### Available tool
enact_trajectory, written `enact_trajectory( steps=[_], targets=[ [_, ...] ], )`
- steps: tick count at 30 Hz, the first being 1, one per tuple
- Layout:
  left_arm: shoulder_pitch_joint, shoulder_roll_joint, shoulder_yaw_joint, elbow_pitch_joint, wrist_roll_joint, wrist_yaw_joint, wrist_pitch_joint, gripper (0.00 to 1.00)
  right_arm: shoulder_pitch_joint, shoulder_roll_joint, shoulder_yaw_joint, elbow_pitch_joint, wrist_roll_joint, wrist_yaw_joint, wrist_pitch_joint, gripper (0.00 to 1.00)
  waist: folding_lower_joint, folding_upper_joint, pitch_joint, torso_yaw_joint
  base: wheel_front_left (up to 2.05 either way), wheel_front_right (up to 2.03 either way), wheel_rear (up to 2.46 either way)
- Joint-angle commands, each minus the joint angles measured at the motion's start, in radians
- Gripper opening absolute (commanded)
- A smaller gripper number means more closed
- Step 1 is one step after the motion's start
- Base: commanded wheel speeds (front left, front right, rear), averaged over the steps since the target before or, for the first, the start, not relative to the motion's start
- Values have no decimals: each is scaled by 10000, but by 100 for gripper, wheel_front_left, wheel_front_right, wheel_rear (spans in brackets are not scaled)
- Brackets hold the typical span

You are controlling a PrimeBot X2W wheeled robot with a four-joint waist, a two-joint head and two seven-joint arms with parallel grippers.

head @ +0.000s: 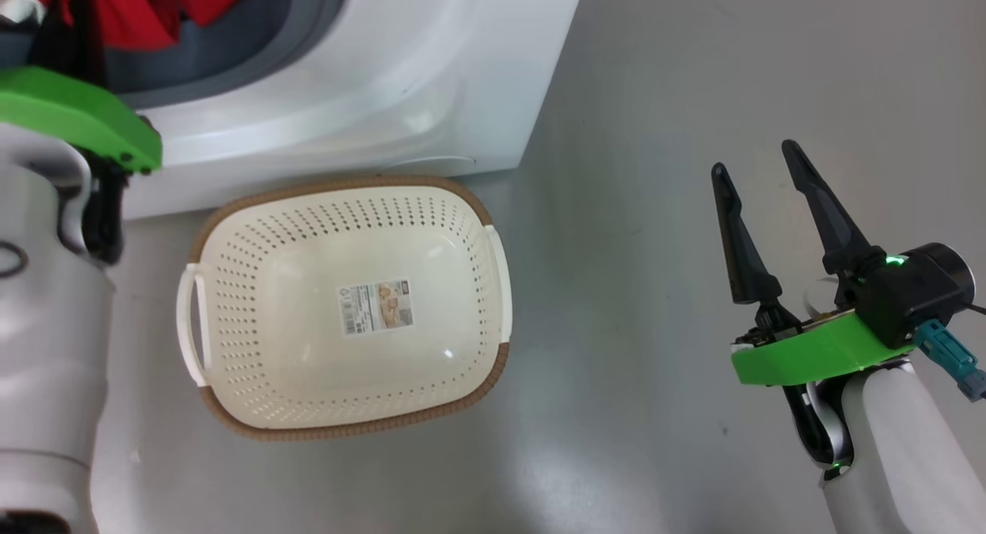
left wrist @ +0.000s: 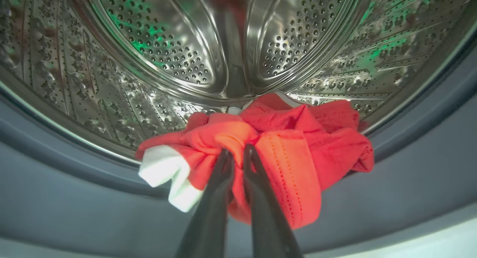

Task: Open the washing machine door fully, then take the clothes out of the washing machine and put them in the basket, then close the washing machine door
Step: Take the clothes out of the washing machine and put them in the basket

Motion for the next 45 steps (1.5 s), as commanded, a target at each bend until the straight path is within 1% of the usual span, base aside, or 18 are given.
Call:
enact_trajectory(
  steps=[1,4,7,11,14,18,23,29,32,35,37,45],
  targets=[
    [392,484,162,-552,13,-36,-122,0,190,39,143,-239,37,48,-63,100,0,0,-327,175,0,0,0],
    [1153,486,369,-1656,127,35,-135,0,295,44,112,-222,24,48,-63,100,0,0,-618,261,0,0,0],
    [2169,514,694,-2865,298,196,-137,0,392,53,150,-197,63,48,-63,100,0,0,-968,264,0,0,0],
    [3714,357,1084,-4353,533,368,-139,0,568,62,230,-86,123,48,-63,100,0,0,-1532,248,0,0,0],
    [4762,152,1232,-5174,676,467,-139,0,742,66,206,-20,141,48,-63,100,0,0,-1956,267,0,0,0],
    [5837,-37,1321,-6071,849,556,-140,0,955,69,195,47,163,48,-63,100,0,0,-2417,301,0,0,0],
    [6792,-199,1177,-6812,945,612,-130,0,1189,70,214,74,225,48,-63,100,0,0,-2823,370,0,0,0],
    [7709,-420,856,-7677,823,613,405,0,1317,71,244,50,281,48,-63,100,0,0,-2991,383,0,0,0],
    [8144,-629,694,-7928,630,594,755,0,1323,71,236,9,300,48,-63,100,0,0,-2954,369,0,0,0],
    [8609,-992,593,-7746,30,504,1391,0,1308,71,236,-57,305,48,-63,100,0,0,-2823,325,0,0,0],
    [8679,-1074,573,-7656,-132,463,1485,0,1302,71,240,-74,307,48,-63,100,0,0,-2785,308,0,0,0],
    [8447,-1336,242,-6014,-563,228,1570,0,1129,71,282,-166,379,48,-63,100,0,0,-2292,124,0,0,0]
  ],
)
